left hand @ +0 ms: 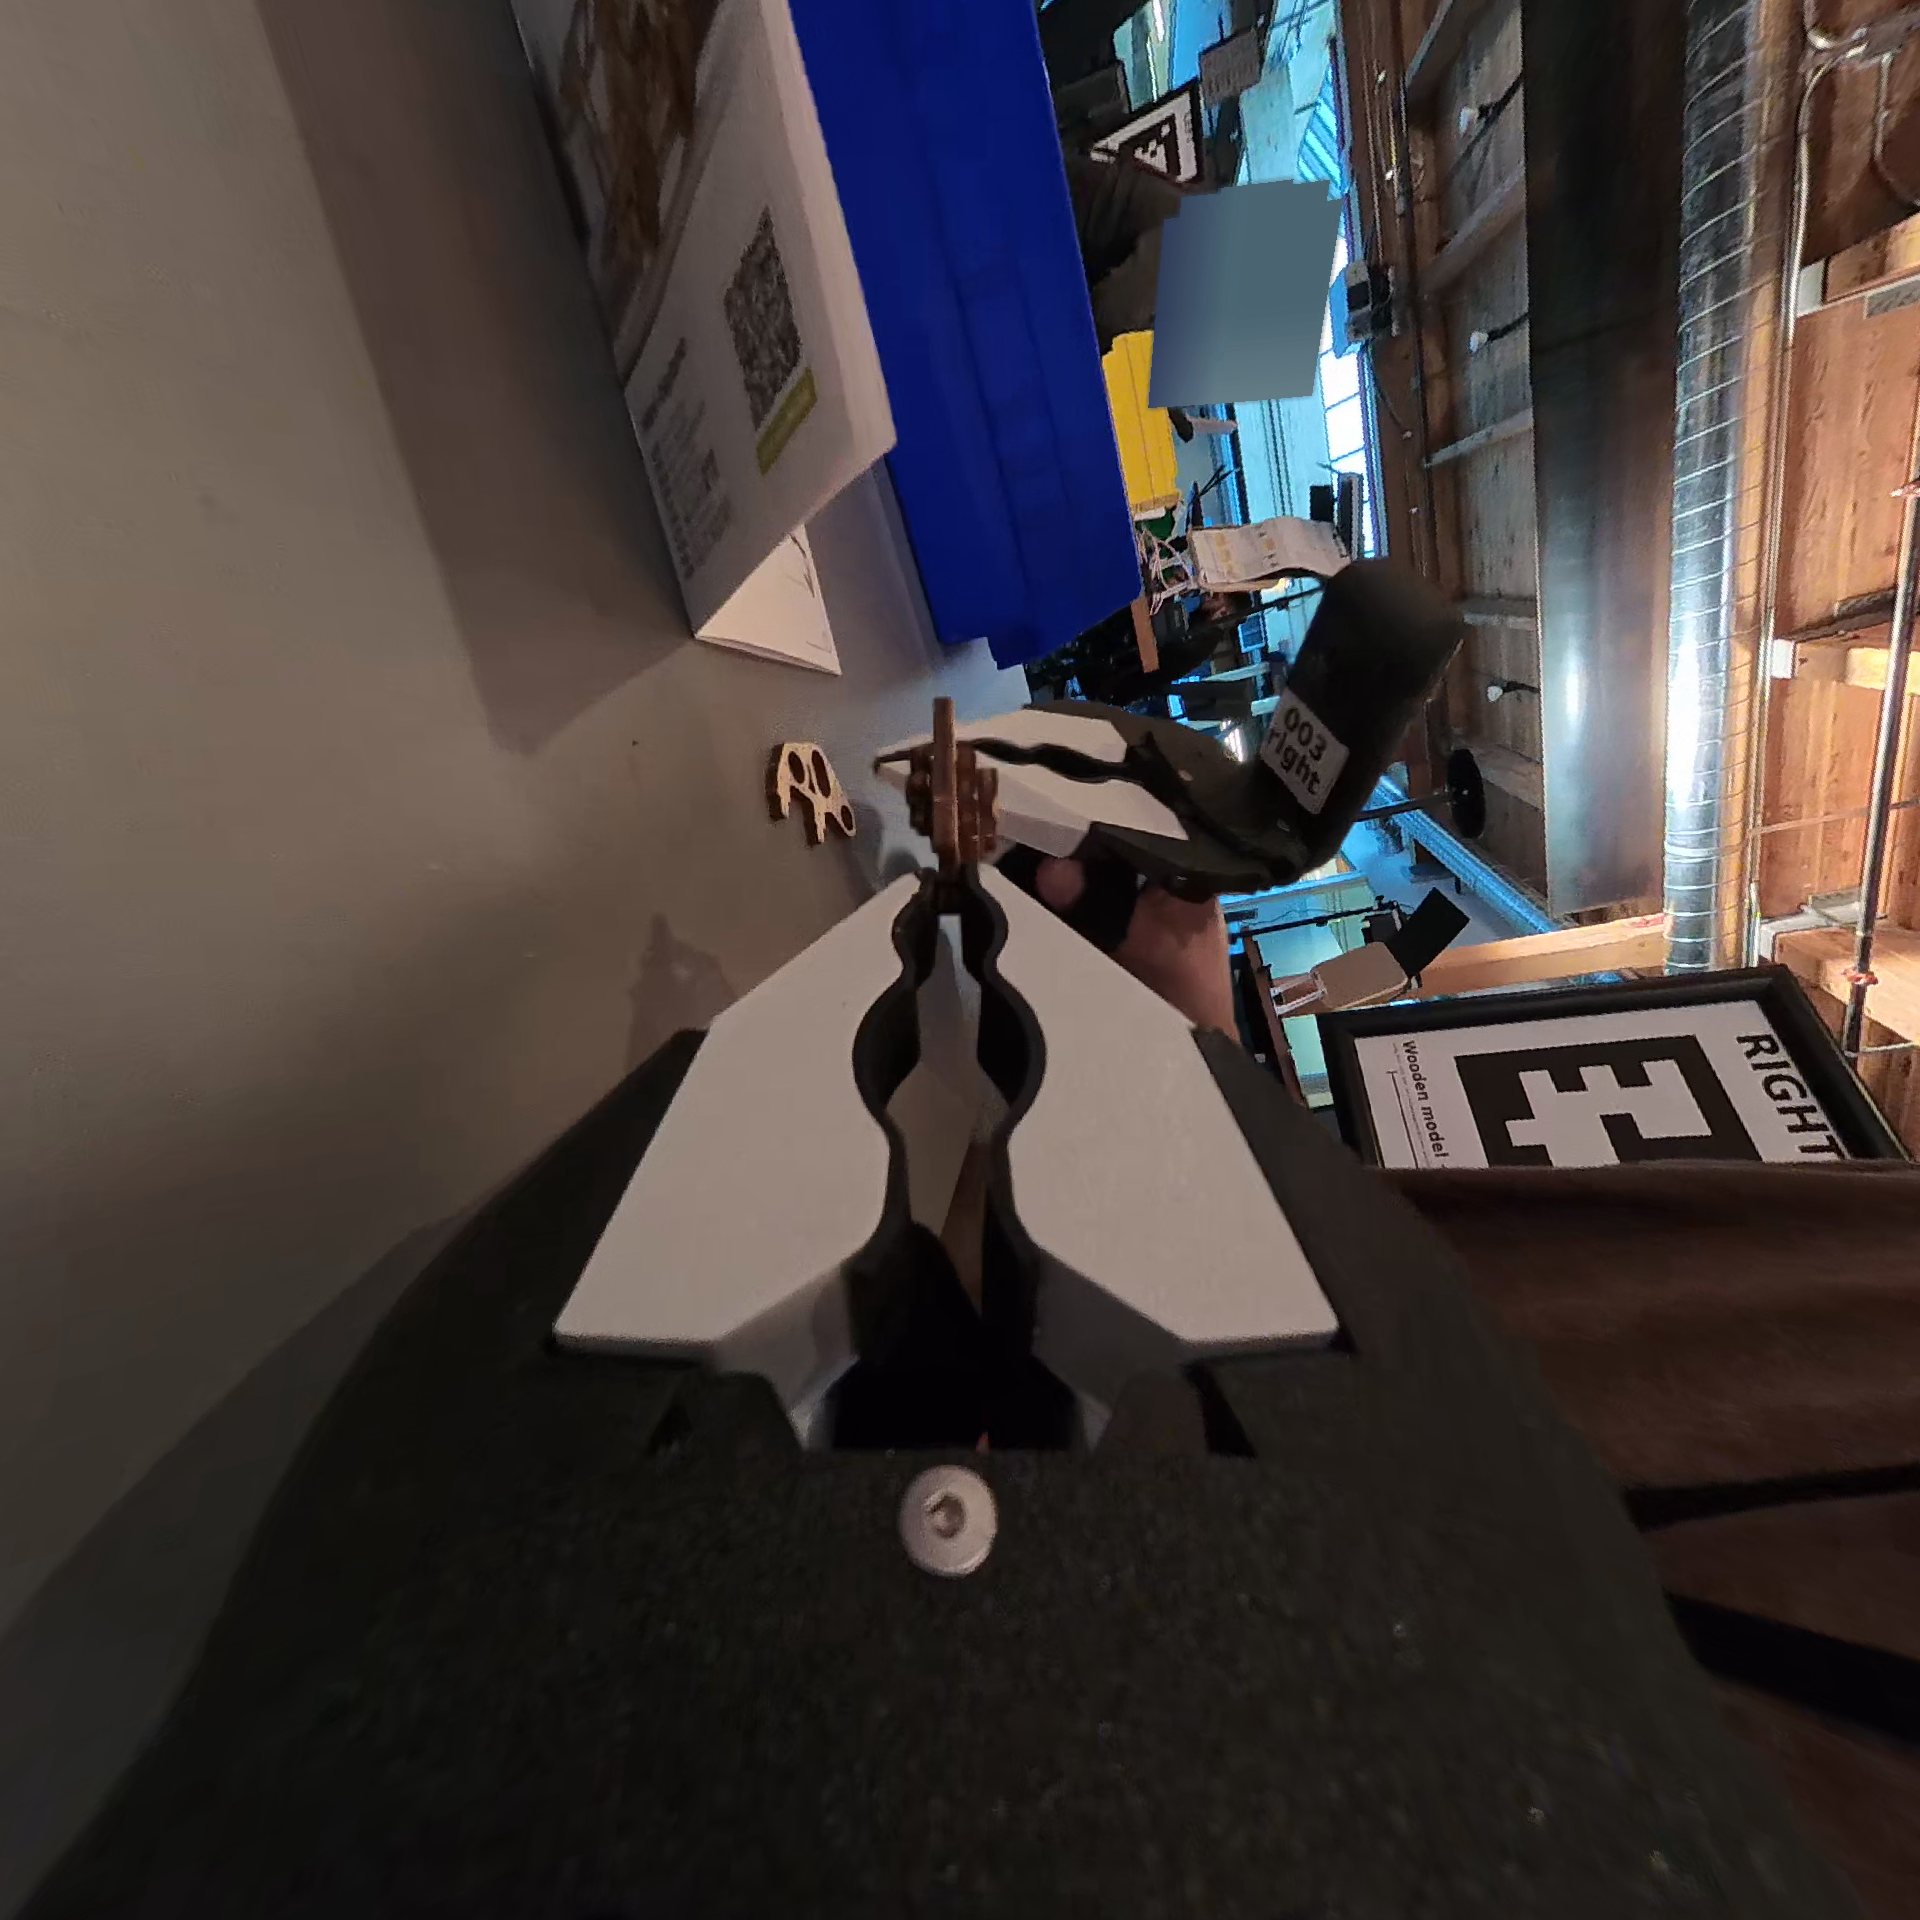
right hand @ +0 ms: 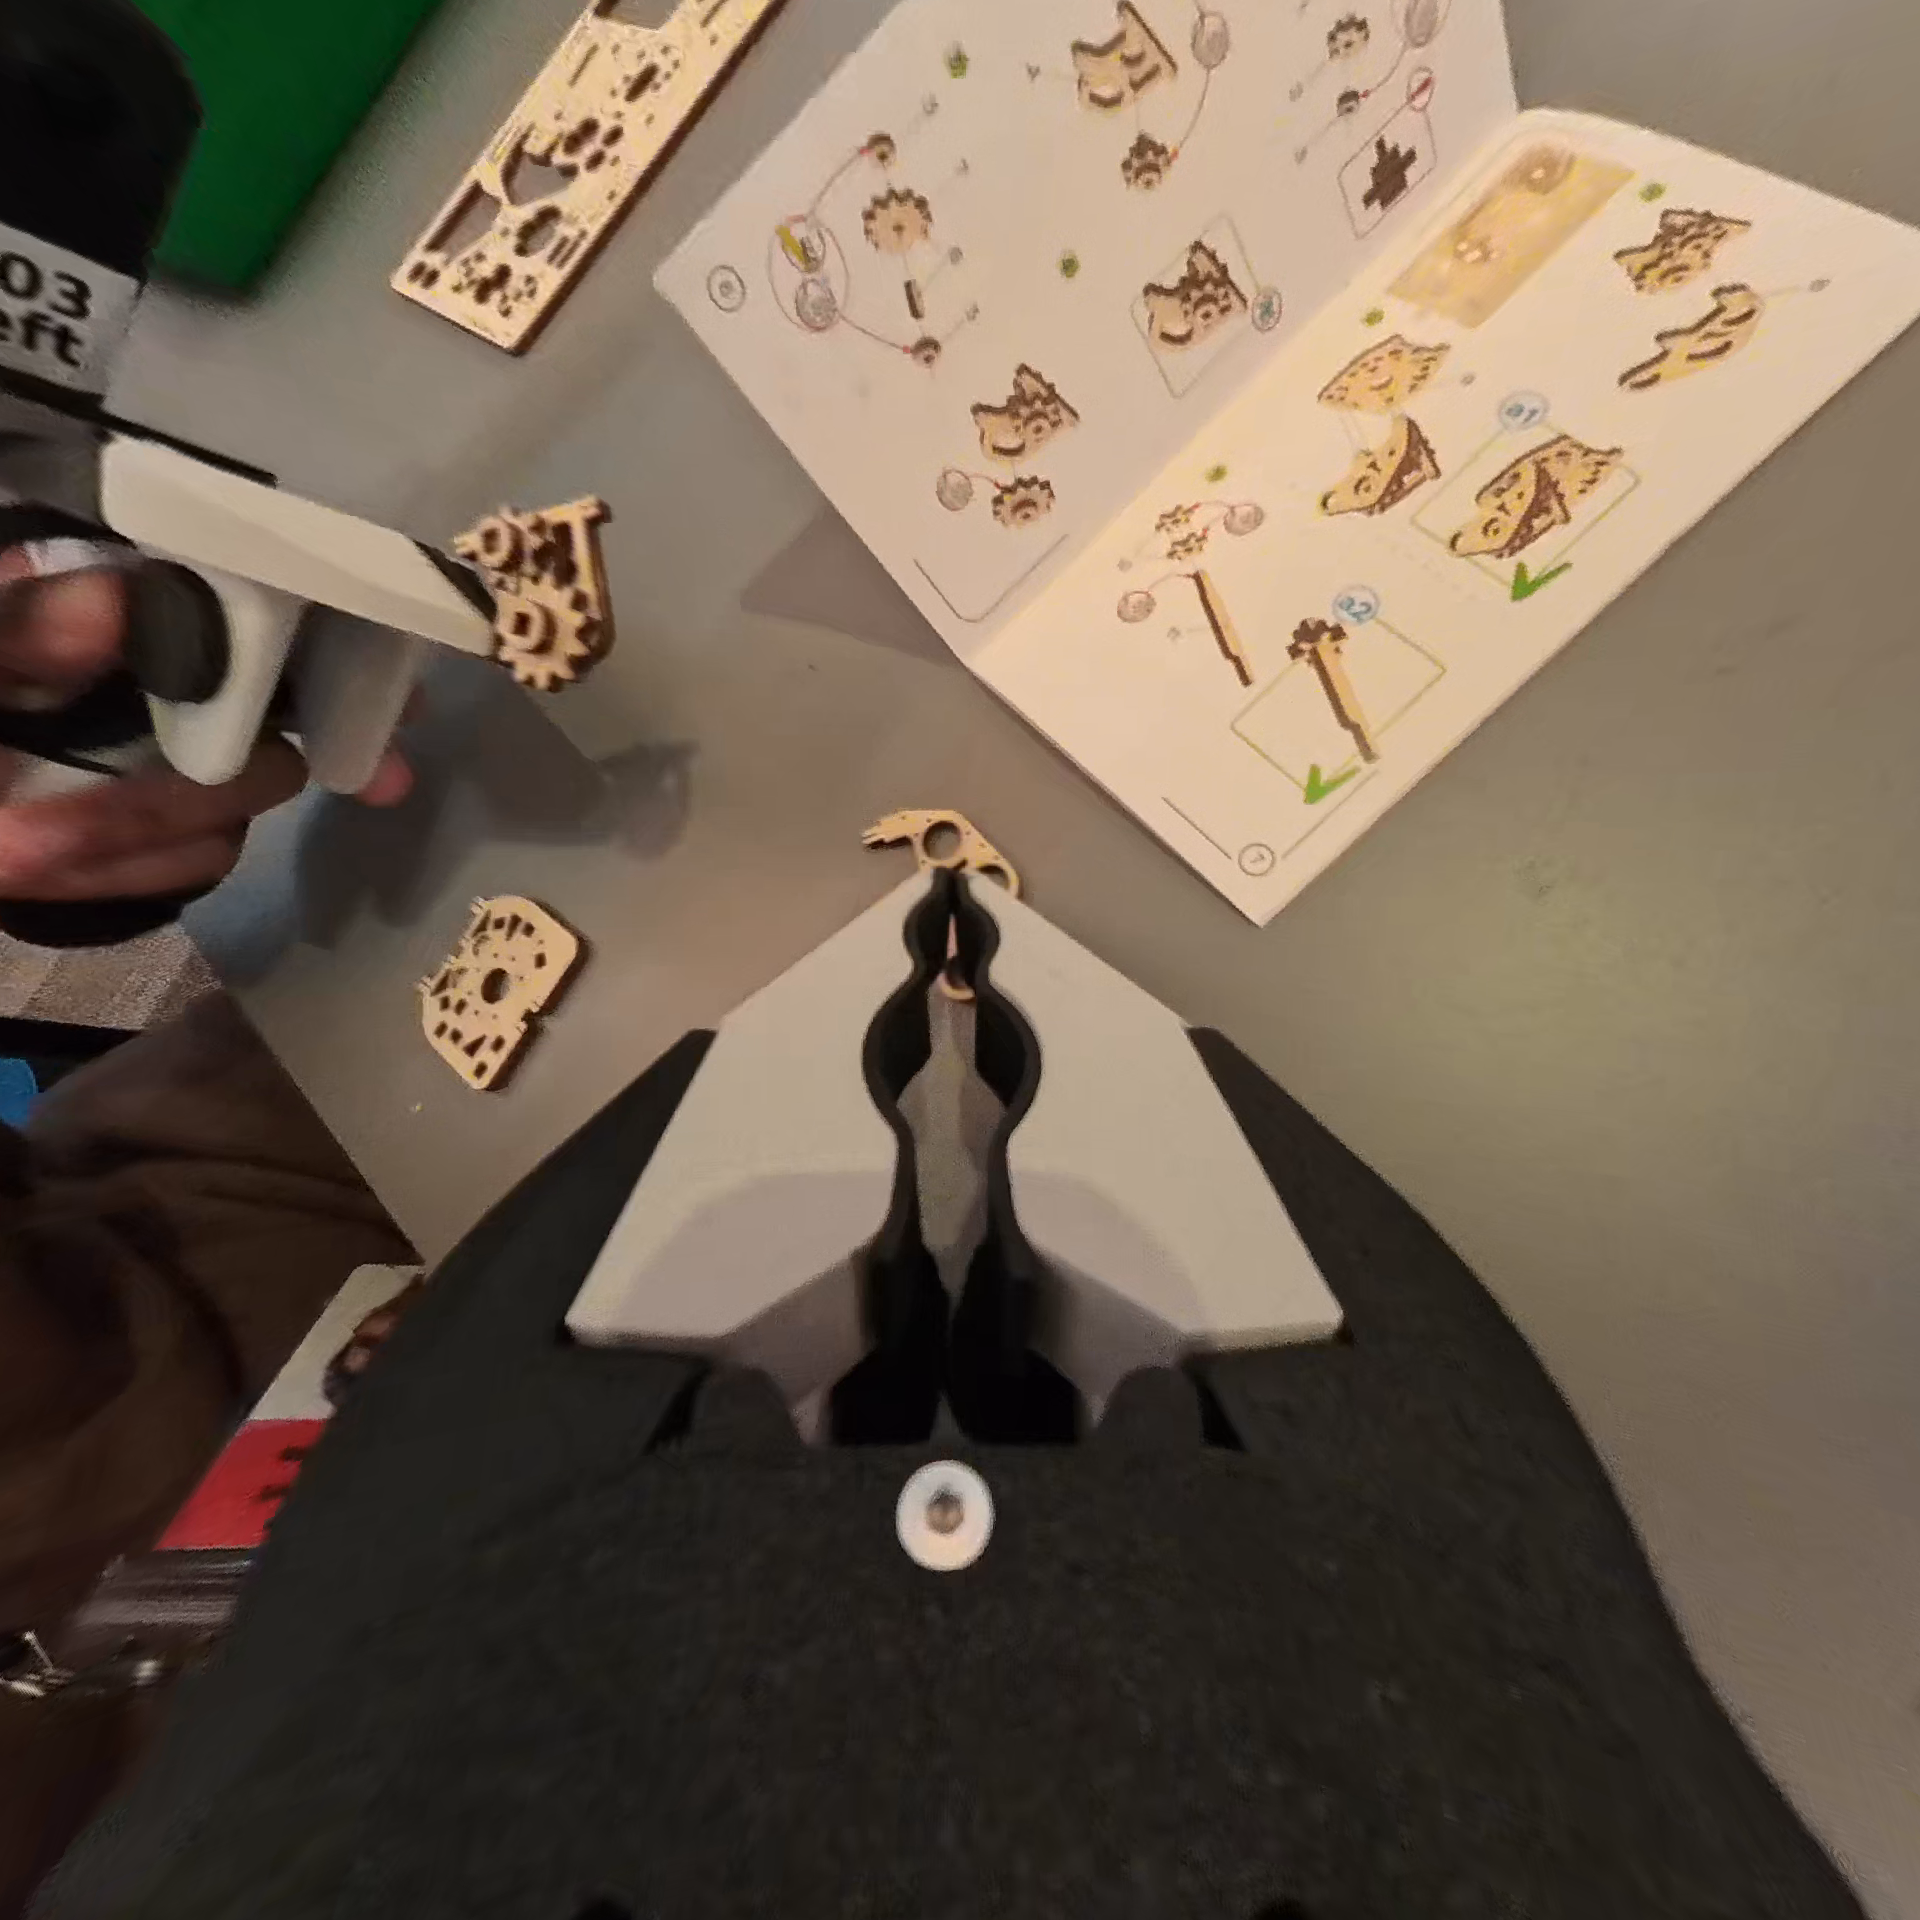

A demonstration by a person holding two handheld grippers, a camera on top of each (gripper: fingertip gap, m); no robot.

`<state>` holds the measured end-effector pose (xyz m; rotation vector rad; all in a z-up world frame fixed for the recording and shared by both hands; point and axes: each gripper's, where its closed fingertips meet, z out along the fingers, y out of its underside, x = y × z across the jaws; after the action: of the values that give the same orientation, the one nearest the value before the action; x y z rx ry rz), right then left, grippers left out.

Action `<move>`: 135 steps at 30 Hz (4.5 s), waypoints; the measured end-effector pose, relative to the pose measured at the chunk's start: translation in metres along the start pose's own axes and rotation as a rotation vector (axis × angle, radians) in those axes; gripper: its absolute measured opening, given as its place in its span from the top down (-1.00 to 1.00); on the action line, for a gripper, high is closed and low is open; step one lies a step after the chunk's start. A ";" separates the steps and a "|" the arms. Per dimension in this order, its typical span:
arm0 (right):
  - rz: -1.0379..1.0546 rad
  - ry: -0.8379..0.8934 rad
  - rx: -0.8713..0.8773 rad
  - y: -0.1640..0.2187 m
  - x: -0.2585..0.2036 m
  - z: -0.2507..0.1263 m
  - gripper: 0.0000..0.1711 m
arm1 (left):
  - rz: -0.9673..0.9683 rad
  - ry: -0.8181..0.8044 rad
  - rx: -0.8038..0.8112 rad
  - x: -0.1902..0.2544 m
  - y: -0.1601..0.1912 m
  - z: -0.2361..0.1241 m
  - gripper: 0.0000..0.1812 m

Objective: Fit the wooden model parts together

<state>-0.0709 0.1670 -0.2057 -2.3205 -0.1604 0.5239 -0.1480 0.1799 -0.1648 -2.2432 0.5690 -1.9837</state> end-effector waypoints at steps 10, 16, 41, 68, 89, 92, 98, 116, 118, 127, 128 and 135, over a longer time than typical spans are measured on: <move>-0.145 -0.038 -0.055 0.007 0.000 -0.002 0.72 | 0.025 -0.045 -0.007 -0.007 -0.002 -0.004 0.99; -0.194 0.103 -0.078 0.015 0.001 0.011 0.82 | 0.035 -0.053 0.011 -0.005 -0.001 -0.001 0.99; -0.001 0.066 0.077 -0.053 -0.071 0.006 0.83 | -0.090 0.073 0.154 0.005 -0.012 0.003 0.99; 0.196 -0.648 -0.090 -0.040 -0.072 -0.015 0.59 | -0.093 0.201 -0.078 0.028 0.016 0.011 0.99; 0.313 -0.923 -0.255 -0.002 -0.091 -0.016 0.80 | -0.058 0.195 -0.367 0.022 0.054 0.010 0.98; 0.339 -0.939 -0.232 -0.004 -0.090 -0.018 0.81 | -0.090 0.230 -0.341 0.024 0.047 0.007 0.96; 0.366 -0.934 -0.185 -0.006 -0.086 -0.019 0.82 | -0.011 0.211 -0.311 0.025 0.040 0.006 0.96; 0.328 -0.815 -0.023 -0.025 -0.083 -0.010 0.83 | 0.375 0.019 -0.256 0.020 0.031 0.011 0.78; 0.320 -0.800 -0.021 -0.025 -0.084 -0.007 0.83 | 0.363 0.015 -0.243 0.019 0.028 0.010 0.78; 0.258 -0.785 -0.041 -0.022 -0.091 -0.008 0.83 | 0.367 0.029 -0.256 0.020 0.030 0.008 0.90; 0.262 -0.789 -0.041 -0.022 -0.091 -0.008 0.83 | 0.372 0.028 -0.258 0.020 0.030 0.008 0.90; 0.315 -0.855 0.003 -0.031 -0.094 -0.014 0.70 | 0.299 0.085 -0.232 0.025 0.026 0.007 0.91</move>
<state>-0.1495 0.1557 -0.1448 -1.9789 -0.1906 1.6464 -0.1442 0.1461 -0.1505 -2.0454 1.1239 -1.9515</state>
